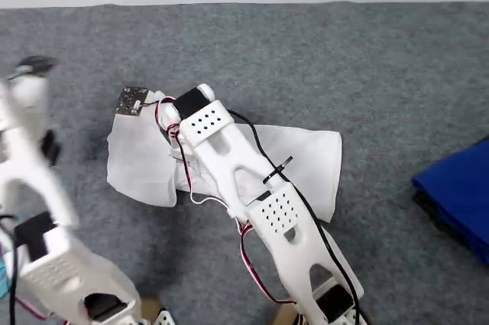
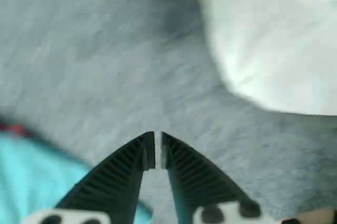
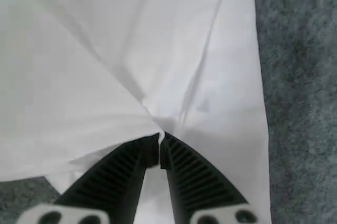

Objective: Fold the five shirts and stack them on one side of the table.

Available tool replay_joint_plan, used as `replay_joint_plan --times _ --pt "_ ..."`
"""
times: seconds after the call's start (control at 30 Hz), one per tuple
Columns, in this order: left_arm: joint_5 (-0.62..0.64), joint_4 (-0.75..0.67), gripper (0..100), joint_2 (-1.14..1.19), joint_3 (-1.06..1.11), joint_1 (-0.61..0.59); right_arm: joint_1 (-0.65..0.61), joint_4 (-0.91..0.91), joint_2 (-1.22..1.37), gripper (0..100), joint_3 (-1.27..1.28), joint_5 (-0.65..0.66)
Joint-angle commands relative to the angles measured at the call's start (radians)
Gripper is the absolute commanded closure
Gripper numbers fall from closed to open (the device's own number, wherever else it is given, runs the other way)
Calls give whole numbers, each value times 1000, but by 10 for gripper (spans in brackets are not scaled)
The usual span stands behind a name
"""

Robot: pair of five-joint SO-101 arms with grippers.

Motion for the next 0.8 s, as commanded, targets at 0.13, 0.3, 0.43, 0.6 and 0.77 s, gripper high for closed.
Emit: replay_joint_plan --times 0.13,0.3,0.43,0.6,0.77 --pt "-63 28 927 -63 101 221 42 7 -27 857 -87 -110" --pt "-68 28 897 -64 97 219 73 53 -64 731 -158 -226" --pt "-68 28 892 -66 96 219 76 120 -76 731 -236 -230" --pt "-66 29 892 -69 54 219 74 193 -67 731 -282 -249" --pt "-66 29 890 -178 53 226 90 206 -82 731 -302 -302"
